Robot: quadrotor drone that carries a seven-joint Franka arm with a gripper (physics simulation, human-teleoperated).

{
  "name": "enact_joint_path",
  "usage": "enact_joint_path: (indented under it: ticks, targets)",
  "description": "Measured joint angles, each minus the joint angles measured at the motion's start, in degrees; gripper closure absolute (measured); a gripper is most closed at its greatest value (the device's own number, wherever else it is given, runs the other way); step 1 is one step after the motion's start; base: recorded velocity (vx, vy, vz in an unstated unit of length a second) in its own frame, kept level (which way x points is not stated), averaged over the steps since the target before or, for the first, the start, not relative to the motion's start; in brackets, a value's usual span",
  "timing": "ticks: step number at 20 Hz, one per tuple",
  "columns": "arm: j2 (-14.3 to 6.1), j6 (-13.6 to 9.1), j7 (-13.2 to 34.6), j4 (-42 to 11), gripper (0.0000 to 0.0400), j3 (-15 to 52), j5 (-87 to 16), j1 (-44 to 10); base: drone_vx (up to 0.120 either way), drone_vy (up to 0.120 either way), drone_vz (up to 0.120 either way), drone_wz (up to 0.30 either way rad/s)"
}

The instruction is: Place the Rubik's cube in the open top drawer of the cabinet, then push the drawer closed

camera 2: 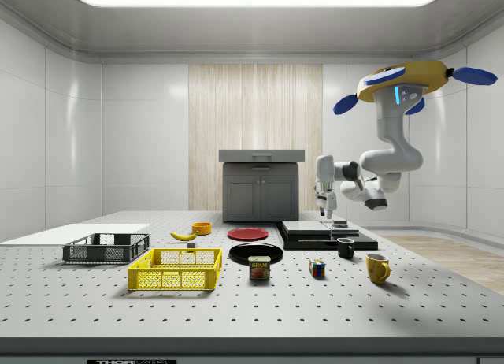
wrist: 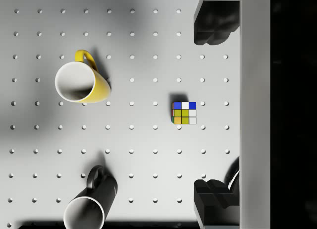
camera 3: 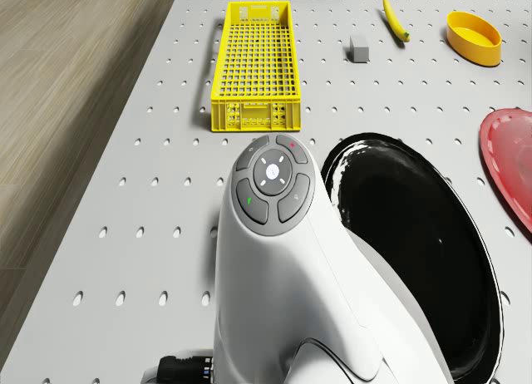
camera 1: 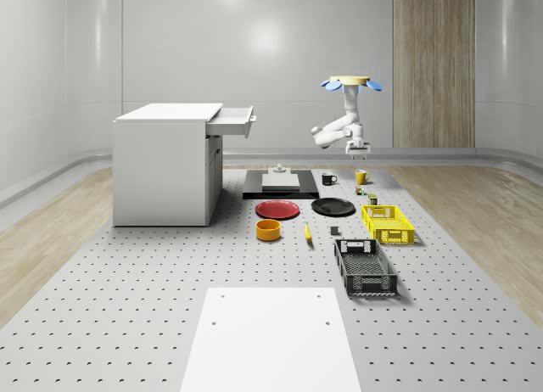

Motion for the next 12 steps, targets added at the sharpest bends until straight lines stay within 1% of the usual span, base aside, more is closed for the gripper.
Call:
enact_joint_path:
  ticks: [5, 6, 12]
  targets:
    - [-1.6, 1.0, 0.9, 0.1, 0.0, 0.8, 0.6, -1.1, 0.12, 0.0, -0.12, 0.0]
    - [-2.0, 1.3, 1.0, 0.1, 0.0, 0.9, 0.8, -1.3, 0.04, 0.0, -0.12, 0.0]
    - [-3.8, 2.8, 1.8, 0.2, 0.0, 1.6, 1.7, -2.1, 0.0, 0.0, -0.12, 0.0]
